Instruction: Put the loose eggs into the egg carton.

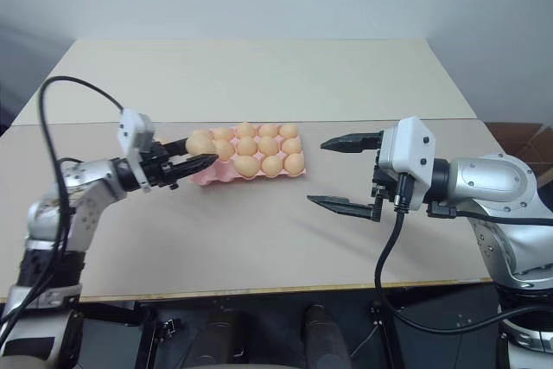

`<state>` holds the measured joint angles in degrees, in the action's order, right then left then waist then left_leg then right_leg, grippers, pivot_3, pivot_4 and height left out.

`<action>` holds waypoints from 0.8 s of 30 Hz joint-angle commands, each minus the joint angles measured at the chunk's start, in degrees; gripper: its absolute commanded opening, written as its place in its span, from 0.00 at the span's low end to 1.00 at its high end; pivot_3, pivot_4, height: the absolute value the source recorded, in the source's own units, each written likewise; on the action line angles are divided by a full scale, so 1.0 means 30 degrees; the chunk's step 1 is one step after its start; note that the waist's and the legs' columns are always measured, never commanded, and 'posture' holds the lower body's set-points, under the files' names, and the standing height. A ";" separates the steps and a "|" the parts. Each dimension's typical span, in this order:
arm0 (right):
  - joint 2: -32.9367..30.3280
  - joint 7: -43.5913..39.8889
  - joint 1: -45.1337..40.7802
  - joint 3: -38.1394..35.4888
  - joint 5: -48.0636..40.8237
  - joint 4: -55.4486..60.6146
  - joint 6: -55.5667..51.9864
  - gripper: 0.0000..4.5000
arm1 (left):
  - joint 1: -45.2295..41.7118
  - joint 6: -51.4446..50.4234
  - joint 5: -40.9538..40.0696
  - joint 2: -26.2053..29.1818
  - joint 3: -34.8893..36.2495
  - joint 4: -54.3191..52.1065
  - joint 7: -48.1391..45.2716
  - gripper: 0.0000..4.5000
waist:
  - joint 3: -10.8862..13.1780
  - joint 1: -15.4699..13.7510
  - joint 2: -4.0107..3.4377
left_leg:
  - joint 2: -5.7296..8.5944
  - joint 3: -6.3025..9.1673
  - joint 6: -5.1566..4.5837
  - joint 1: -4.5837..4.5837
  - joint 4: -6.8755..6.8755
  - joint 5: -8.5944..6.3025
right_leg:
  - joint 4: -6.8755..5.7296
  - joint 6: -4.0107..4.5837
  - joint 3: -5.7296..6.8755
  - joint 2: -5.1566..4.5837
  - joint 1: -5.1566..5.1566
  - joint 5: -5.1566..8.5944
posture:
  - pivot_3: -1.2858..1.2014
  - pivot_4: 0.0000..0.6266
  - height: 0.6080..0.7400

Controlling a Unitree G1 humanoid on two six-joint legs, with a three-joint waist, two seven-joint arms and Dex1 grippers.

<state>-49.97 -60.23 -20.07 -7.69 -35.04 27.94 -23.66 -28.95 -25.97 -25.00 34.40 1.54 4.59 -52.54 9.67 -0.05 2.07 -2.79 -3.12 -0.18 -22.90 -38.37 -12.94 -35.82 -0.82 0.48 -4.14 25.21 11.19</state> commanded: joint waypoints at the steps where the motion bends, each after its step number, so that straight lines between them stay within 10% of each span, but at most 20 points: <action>1: -0.0143 0.0415 -0.0037 -0.0798 -0.0390 0.0866 -0.0053 1.00 | -0.0502 0.0887 0.1127 0.0156 -0.0572 0.1095 -0.0324 0.51 | 0.0000 0.0055 0.0000 | -0.0005 0.0004 0.0000 0.0002 0.0001 0.0000 | -0.0006 0.0001 0.0000 0.0008 0.0000 0.0000 | 0.52 0.24 1.00; 4: -0.0132 0.0663 0.0133 -0.0851 -0.0437 0.1116 -0.0134 1.00 | -0.0714 0.1207 0.1726 0.0031 -0.0890 0.1916 -0.0369 0.51 | 0.0000 0.0035 0.0000 | -0.0011 0.0018 0.0000 0.0004 -0.0001 0.0000 | -0.0013 0.0002 0.0009 0.0013 0.0000 0.0001 | 0.52 0.24 1.00; 11: 0.0009 0.1054 0.0051 -0.0778 -0.0428 0.1203 -0.0117 1.00 | -0.1502 0.1851 0.2363 -0.0648 -0.0586 0.2953 0.0074 0.98 | 0.0000 -0.0165 0.0000 | 0.0000 0.0018 0.0000 -0.0015 -0.0019 0.0000 | -0.0006 -0.0002 0.0015 -0.0012 0.0000 -0.0001 | 0.52 0.24 1.00; 24: 0.0023 0.0858 -0.0049 -0.0847 -0.0799 0.0919 -0.0022 1.00 | 0.1446 0.0527 -0.1100 0.3207 0.4844 -0.1511 -0.1568 0.99 | 0.0001 0.0110 0.0000 | -0.0014 0.0017 0.0000 -0.0009 -0.0014 0.0000 | -0.0010 -0.0002 0.0013 -0.0012 0.0010 0.0000 | 0.52 0.24 1.00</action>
<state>-49.81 -57.36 -19.57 -8.06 -36.05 30.04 -23.90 -25.31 -23.43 -25.36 41.92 12.02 3.71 -55.69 9.67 0.28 2.07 -2.83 -3.07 -0.18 -22.93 -38.41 -12.94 -35.85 -0.83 0.53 -4.19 25.25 11.19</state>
